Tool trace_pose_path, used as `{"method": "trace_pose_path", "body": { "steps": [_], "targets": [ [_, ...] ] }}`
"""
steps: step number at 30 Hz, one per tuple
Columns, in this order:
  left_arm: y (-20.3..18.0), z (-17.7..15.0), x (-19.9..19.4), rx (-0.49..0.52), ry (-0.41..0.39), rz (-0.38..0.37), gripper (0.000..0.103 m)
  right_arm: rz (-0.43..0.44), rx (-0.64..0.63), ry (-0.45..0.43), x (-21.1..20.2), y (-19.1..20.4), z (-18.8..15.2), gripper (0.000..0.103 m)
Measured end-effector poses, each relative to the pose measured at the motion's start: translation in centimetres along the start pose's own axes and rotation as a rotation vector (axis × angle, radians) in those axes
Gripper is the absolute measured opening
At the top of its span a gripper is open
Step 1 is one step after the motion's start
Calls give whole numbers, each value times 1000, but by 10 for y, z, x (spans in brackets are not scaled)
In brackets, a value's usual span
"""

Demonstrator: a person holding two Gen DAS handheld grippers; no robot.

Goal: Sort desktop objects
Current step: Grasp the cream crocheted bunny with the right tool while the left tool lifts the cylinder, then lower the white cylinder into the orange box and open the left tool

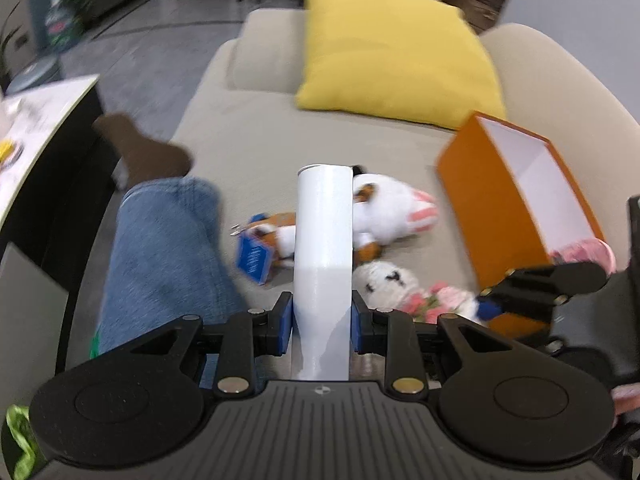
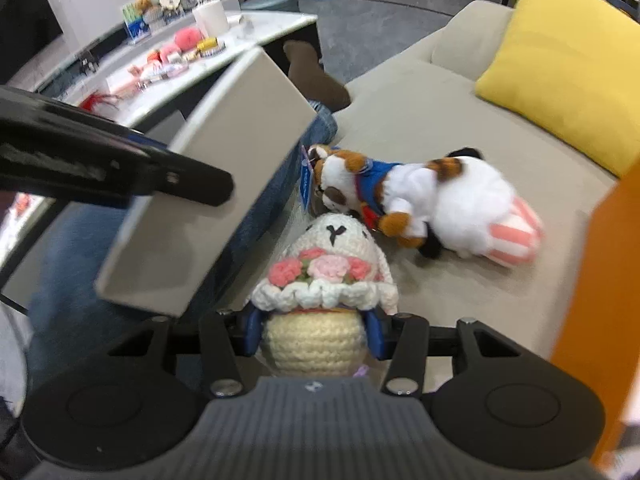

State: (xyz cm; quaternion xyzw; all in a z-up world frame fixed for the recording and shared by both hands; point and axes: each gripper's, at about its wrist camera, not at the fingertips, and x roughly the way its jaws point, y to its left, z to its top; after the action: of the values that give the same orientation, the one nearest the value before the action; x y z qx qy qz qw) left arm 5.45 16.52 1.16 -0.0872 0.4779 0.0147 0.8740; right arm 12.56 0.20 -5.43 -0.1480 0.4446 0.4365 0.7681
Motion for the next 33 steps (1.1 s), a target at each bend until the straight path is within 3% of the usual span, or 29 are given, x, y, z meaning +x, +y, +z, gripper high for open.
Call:
{"method": "trace_pose_path", "body": {
  "steps": [8, 13, 17, 24, 33],
  "targets": [
    [-75, 21, -24, 189, -70, -60, 32, -98, 100, -188, -116, -35, -33, 51],
    [-139, 42, -35, 376, -134, -96, 32, -184, 168, -310, -183, -66, -46, 51],
    [-198, 55, -32, 560, -176, -95, 32, -309, 215, -353, -224, -89, -63, 51],
    [-286, 63, 5, 883, -167, -94, 32, -458, 348, -352, -259, -143, -91, 51],
    [-335, 45, 82, 1215, -109, -6, 32, -479, 436, -357, -264, -195, -96, 51]
  ]
}}
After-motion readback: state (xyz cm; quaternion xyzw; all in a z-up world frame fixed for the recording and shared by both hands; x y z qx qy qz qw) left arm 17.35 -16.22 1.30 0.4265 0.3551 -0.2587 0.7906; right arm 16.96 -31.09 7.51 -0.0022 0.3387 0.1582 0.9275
